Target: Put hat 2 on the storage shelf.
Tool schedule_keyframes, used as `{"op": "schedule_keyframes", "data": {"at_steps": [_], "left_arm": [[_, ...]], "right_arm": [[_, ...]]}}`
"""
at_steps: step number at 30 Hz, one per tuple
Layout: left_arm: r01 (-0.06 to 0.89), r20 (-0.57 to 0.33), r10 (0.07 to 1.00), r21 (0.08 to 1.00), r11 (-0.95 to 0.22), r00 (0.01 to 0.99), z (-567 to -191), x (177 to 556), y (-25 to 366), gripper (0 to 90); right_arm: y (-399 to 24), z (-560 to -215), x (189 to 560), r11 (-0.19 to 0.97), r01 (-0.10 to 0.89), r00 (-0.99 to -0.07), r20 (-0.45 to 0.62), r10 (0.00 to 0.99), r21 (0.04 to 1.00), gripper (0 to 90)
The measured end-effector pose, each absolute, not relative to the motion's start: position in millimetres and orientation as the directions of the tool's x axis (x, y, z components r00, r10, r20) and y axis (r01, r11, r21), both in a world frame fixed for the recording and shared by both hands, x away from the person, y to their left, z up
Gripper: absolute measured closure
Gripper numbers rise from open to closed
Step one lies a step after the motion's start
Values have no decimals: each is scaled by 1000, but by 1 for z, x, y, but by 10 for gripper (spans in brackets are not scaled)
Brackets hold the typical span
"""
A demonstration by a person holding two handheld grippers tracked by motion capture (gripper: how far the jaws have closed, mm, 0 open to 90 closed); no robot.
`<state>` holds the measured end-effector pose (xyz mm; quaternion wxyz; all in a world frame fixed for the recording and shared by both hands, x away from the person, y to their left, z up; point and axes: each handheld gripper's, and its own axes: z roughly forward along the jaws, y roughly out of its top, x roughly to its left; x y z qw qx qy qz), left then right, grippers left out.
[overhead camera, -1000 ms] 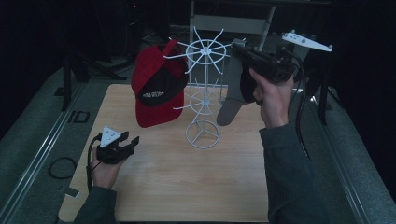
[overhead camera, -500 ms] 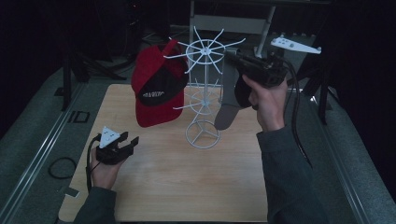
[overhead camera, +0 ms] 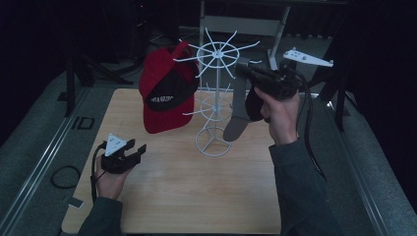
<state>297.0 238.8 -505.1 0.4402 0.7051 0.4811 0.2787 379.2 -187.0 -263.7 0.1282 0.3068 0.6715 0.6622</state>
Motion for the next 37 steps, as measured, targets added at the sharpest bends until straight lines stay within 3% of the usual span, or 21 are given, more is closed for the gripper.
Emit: {"op": "schedule_keyframes", "data": {"at_steps": [9, 21, 37], "left_arm": [[431, -28, 923, 889, -153, 384, -505, 297, 238, 511], [432, -32, 923, 890, -148, 383, -505, 297, 239, 511], [436, -29, 922, 887, -154, 386, -506, 298, 237, 511]], "right_arm": [[-193, -269, 375, -91, 234, -771, 242, 589, 968, 625], [-205, -284, 374, -85, 261, -733, 254, 631, 962, 540], [-232, -299, 370, -119, 259, -699, 271, 662, 959, 537]]}}
